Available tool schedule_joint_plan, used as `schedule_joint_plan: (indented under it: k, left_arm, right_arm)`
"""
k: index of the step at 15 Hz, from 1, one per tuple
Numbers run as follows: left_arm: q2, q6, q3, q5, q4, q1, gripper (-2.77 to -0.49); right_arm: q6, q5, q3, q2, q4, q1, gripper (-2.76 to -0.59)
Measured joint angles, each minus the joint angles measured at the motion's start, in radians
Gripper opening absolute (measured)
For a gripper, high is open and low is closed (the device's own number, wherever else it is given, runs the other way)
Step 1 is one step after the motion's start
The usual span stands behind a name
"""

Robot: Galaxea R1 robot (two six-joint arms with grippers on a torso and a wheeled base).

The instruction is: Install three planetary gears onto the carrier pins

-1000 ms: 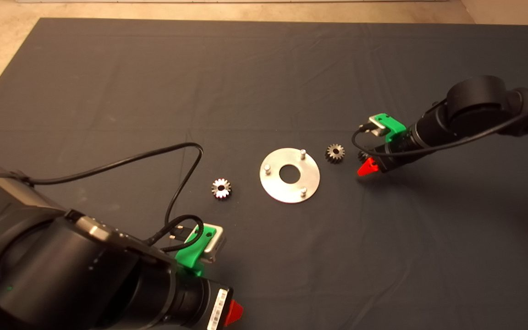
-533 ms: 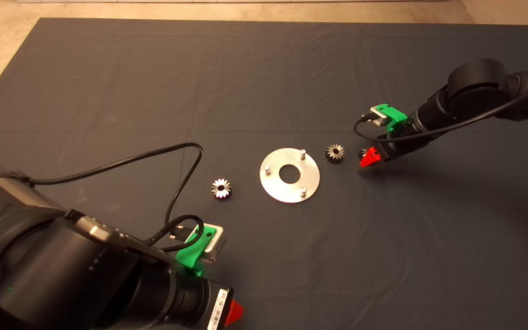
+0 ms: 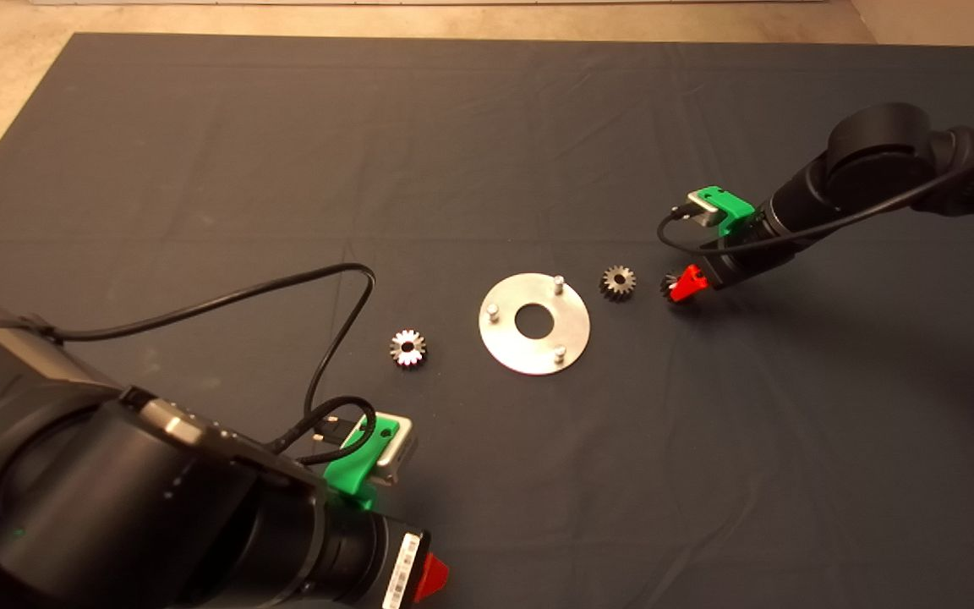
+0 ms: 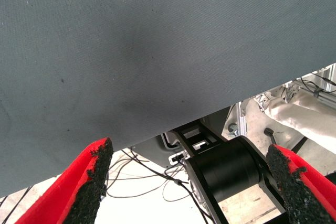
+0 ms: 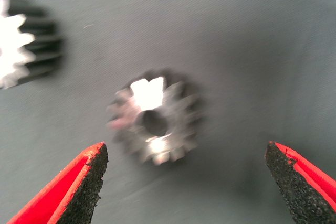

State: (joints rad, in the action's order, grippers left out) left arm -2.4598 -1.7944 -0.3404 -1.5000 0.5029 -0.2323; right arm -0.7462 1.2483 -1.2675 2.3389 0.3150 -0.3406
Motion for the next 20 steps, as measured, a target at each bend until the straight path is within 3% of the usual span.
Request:
schedule_joint_plan:
  k: [3,6,7,15,20]
  left_arm:
    - [0.0,0.0,0.0,0.0,0.0,0.0,-1.19]
    - [0.0,0.0,0.0,0.0,0.0,0.0,-1.19]
    - [0.001,0.0,0.0,0.0,0.0,0.0,-1.19]
    - [0.003,0.0,0.0,0.0,0.0,0.0,-1.19]
    - [0.003,0.0,0.0,0.0,0.0,0.0,-1.19]
  right_arm:
    - [0.003,-0.003,-0.002,0.021,-0.001,0.0,-1.13]
    - [0.005,-0.034,-0.005,0.037,-0.001,0.001,-1.13]
    - [0.005,-0.036,-0.014,0.042,-0.001,0.002,-1.13]
    - [0.006,-0.038,-0.028,0.057,-0.001,0.006,-1.27]
    - [0.009,-0.036,-0.028,0.057,-0.001,0.015,-1.53]
